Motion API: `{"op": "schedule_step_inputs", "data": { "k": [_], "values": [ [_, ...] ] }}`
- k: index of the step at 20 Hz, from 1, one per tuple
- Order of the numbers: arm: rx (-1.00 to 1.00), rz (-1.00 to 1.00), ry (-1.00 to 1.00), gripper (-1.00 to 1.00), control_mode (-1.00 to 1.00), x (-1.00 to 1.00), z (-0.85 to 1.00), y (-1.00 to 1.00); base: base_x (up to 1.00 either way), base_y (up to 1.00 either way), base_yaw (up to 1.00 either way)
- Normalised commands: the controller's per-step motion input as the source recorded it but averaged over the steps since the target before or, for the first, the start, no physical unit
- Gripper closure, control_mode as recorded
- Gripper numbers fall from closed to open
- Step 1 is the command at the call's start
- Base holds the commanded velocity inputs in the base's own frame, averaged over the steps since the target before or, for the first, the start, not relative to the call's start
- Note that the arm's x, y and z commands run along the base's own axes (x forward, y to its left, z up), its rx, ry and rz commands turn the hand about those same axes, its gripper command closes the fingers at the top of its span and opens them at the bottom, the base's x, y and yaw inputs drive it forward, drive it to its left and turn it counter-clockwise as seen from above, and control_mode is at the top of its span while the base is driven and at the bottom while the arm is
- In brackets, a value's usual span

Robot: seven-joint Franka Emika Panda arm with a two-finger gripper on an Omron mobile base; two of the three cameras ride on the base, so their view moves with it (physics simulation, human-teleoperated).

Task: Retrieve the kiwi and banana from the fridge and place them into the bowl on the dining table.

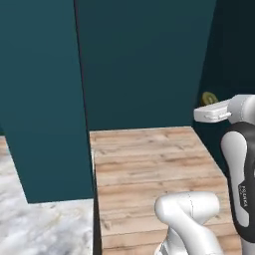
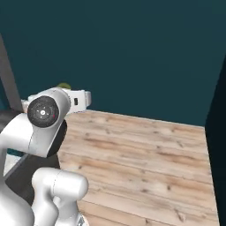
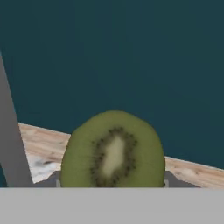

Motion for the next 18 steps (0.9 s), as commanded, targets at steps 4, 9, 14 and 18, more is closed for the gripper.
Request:
{"op": "schedule_step_inputs", "data": {
  "k": [4,9,14,18],
  "values": [
    [0.00,0.00,0.00,1.00,1.00,0.00,0.00,0.00,-0.39,0.06,0.78],
    [0.00,0.00,0.00,1.00,1.00,0.00,0.00,0.00,-0.36,0.06,0.75],
    [0.00,0.00,0.00,1.00,1.00,0.00,0.00,0.00,-0.01,-0.30,0.49],
    [0.00,0.00,0.00,1.00,1.00,0.00,0.00,0.00,0.23,-0.98,0.16]
  ]
}}
